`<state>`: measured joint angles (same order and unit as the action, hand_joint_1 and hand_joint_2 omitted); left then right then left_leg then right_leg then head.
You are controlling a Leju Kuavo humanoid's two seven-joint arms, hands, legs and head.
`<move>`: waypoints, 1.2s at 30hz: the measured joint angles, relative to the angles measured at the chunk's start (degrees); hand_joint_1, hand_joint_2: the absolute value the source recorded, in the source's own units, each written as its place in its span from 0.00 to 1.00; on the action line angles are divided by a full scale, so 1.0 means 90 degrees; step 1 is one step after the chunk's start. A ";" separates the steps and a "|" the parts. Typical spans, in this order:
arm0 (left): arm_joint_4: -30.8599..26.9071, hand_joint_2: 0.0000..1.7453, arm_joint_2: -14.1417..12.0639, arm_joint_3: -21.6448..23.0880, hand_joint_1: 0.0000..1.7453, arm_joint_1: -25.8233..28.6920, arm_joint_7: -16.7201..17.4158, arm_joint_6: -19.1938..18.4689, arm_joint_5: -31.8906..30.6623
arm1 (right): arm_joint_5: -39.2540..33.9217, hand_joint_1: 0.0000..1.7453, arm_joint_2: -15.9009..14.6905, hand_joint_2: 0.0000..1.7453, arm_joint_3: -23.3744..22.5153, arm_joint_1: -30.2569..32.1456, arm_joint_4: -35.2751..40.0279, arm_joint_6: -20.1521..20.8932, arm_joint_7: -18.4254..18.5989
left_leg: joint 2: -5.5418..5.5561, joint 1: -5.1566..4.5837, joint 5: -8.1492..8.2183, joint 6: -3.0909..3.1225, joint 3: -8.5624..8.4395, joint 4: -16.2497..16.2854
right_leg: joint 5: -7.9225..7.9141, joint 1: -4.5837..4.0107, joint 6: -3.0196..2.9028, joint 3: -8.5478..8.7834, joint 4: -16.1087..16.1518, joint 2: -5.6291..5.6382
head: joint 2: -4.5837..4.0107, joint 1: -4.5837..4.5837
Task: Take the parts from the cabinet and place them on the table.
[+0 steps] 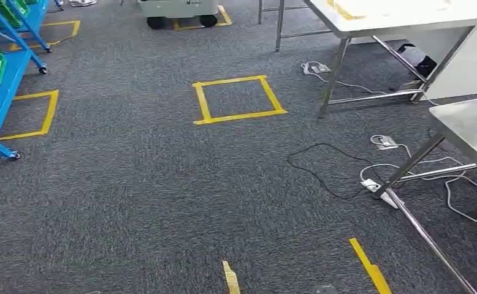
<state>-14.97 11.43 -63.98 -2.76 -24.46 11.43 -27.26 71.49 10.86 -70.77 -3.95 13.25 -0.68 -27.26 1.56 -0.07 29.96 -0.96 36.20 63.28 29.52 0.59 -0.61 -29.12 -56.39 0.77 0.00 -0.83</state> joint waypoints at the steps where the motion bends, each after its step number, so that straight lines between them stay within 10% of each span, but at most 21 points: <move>1: 0.0000 0.00 -0.0007 -0.0002 0.00 -0.0017 0.0000 0.0000 -0.0017 | 0.0000 0.00 0.0000 0.00 -0.0002 0.0016 0.0000 0.0000 0.0002 | -0.0073 0.0017 0.0258 -0.0029 0.0235 0.0517 | 0.0009 -0.0013 -0.0014 -0.0003 -0.0003 -0.0115 | 0.0000 -0.0010; 4: 0.0000 0.00 -0.0024 -0.0007 0.00 0.0001 -0.0002 -0.0002 -0.0049 | 0.0002 0.00 0.0000 0.00 -0.0002 0.0008 0.0000 -0.0019 0.0022 | -0.0128 0.0056 0.0435 -0.0074 0.0541 0.1264 | 0.0021 -0.0034 -0.0021 -0.0013 -0.0005 -0.0427 | 0.0000 -0.0010; 6: 0.0000 0.00 -0.0044 -0.0024 0.00 0.0023 -0.0005 0.0000 -0.0058 | 0.0002 0.00 0.0012 0.00 -0.0002 -0.0007 0.0000 -0.0022 0.0048 | -0.0198 0.0060 -0.0019 -0.0061 0.0104 0.0490 | 0.0040 -0.0037 -0.0012 0.0008 -0.0006 -0.0576 | 0.0000 -0.0008; 7: 0.0000 0.00 -0.0063 -0.0039 0.00 0.0020 -0.0007 0.0000 -0.0058 | 0.0002 0.00 0.0024 0.00 0.0000 -0.0011 -0.0002 -0.0022 0.0056 | -0.0367 0.0053 -0.0274 -0.0039 -0.0249 -0.0119 | 0.0057 -0.0040 0.0008 0.0039 -0.0006 -0.0645 | 0.0000 -0.0005; 8: 0.0000 0.00 -0.0066 -0.0049 0.00 0.0010 -0.0012 0.0000 -0.0061 | 0.0005 0.00 0.0032 0.00 0.0000 -0.0009 -0.0002 -0.0027 0.0056 | -0.0788 0.0018 -0.0321 -0.0013 -0.0501 -0.0564 | 0.0079 -0.0073 0.0039 0.0061 -0.0007 -0.0698 | 0.0000 0.0002; 13: 0.0000 0.00 -0.0092 -0.0095 0.00 0.0017 -0.0022 0.0002 -0.0070 | 0.0012 0.00 0.0051 0.00 0.0000 -0.0043 -0.0002 -0.0034 0.0063 | -0.0496 -0.0050 -0.0305 0.0175 -0.0466 -0.0693 | 0.0148 -0.0099 0.0196 0.0114 -0.0011 -0.1057 | 0.0000 0.0019; 16: 0.0000 0.00 -0.0097 -0.0102 0.00 0.0012 -0.0029 0.0010 -0.0085 | 0.0015 0.00 0.0061 0.00 0.0002 -0.0069 -0.0002 -0.0034 0.0053 | -0.0282 -0.0002 -0.0352 0.0264 -0.0469 -0.0722 | 0.0664 -0.0046 0.0261 -0.0256 -0.0783 -0.0308 | 0.0000 -0.0061; 18: 0.0000 0.00 -0.0104 -0.0102 0.00 -0.0005 -0.0051 0.0019 -0.0117 | 0.0015 0.00 0.0061 0.00 0.0005 -0.0039 -0.0002 -0.0036 0.0044 | -0.0095 -0.0017 -0.0356 0.0280 -0.0461 -0.0721 | 0.1024 -0.0048 0.0257 -0.0783 -0.1816 -0.0139 | 0.0000 -0.0066; 20: 0.0000 0.00 -0.0117 -0.0107 0.00 0.0002 -0.0056 0.0019 -0.0148 | 0.0012 0.00 0.0061 0.00 0.0002 -0.0024 -0.0005 -0.0036 0.0034 | 0.0102 -0.0032 -0.0356 0.0280 -0.0479 -0.0719 | 0.0828 -0.0050 0.0225 -0.0937 -0.1919 -0.0093 | 0.0000 -0.0068; 22: 0.0000 0.00 -0.0121 -0.0107 0.00 0.0006 -0.0061 0.0024 -0.0187 | 0.0012 0.00 0.0061 0.00 0.0002 -0.0036 -0.0002 -0.0032 0.0015 | 0.0288 -0.0035 -0.0354 0.0277 -0.0507 -0.0717 | 0.0195 -0.0049 0.0177 -0.0599 -0.1029 0.0002 | 0.0000 -0.0066; 24: 0.0002 0.00 -0.0114 -0.0107 0.00 -0.0004 -0.0078 0.0029 -0.0245 | -0.0027 0.00 0.0061 0.00 0.0005 -0.0032 -0.0002 0.0000 -0.0002 | 0.0431 -0.0062 -0.0343 0.0246 -0.0502 -0.0700 | -0.0045 -0.0022 0.0139 -0.0270 -0.0252 0.0546 | 0.0000 -0.0063; 28: 0.0005 0.00 -0.0090 -0.0104 0.00 0.0022 -0.0134 0.0051 -0.0294 | -0.0080 0.00 0.0051 0.00 0.0000 -0.0018 -0.0002 0.0075 -0.0032 | 0.0721 0.0002 -0.0407 0.0082 -0.0384 -0.0687 | -0.0047 -0.0046 0.0063 -0.0179 -0.0126 0.0321 | 0.0000 -0.0058; 31: 0.0005 0.00 -0.0066 -0.0102 0.00 -0.0003 -0.0175 0.0041 -0.0355 | -0.0143 0.00 0.0039 0.00 -0.0005 -0.0004 -0.0002 0.0131 -0.0061 | 0.0019 -0.0011 0.0089 -0.0008 -0.0077 -0.0003 | -0.0076 -0.0042 -0.0061 -0.0148 -0.0056 0.0037 | 0.0000 0.0012; 34: 0.0007 0.00 -0.0032 -0.0090 0.00 -0.0027 -0.0218 0.0005 -0.0434 | -0.0206 0.00 -0.0002 0.00 -0.0015 0.0050 -0.0002 0.0190 -0.0063 | -0.0123 0.0039 0.0600 -0.0073 0.0526 0.1284 | -0.0051 -0.0081 -0.0097 -0.0155 -0.0058 -0.0293 | 0.0000 0.0007; 36: 0.0007 0.00 -0.0022 -0.0090 0.00 -0.0002 -0.0260 -0.0010 -0.0447 | -0.0221 0.00 -0.0022 0.00 -0.0017 0.0042 -0.0002 0.0204 -0.0073 | -0.0145 0.0049 0.0293 -0.0074 0.0346 0.0975 | -0.0040 -0.0092 -0.0094 -0.0148 -0.0058 -0.0454 | 0.0002 0.0010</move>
<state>-14.91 11.23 -64.78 -2.78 -26.80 11.34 -31.28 69.50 10.67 -70.93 -3.57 13.22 1.16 -27.91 0.26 0.37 32.59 -1.62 39.31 72.06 29.17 -0.24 -1.46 -30.45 -56.91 -3.31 0.02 -0.74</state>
